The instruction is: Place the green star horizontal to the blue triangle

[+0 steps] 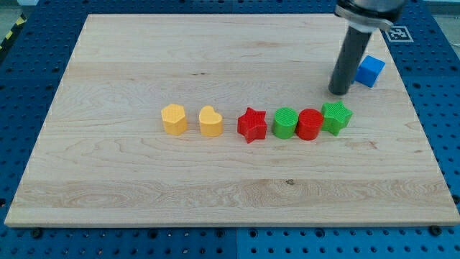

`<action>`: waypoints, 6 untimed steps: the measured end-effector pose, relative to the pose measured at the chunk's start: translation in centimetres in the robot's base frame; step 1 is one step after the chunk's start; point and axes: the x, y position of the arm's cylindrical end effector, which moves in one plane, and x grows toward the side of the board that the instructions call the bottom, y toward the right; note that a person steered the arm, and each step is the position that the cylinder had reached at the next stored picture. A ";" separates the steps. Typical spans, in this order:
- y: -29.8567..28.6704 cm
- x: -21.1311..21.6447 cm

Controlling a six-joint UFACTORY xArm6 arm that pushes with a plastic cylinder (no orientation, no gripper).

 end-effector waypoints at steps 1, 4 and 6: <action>2.8 3.2; -3.5 7.9; -6.1 6.5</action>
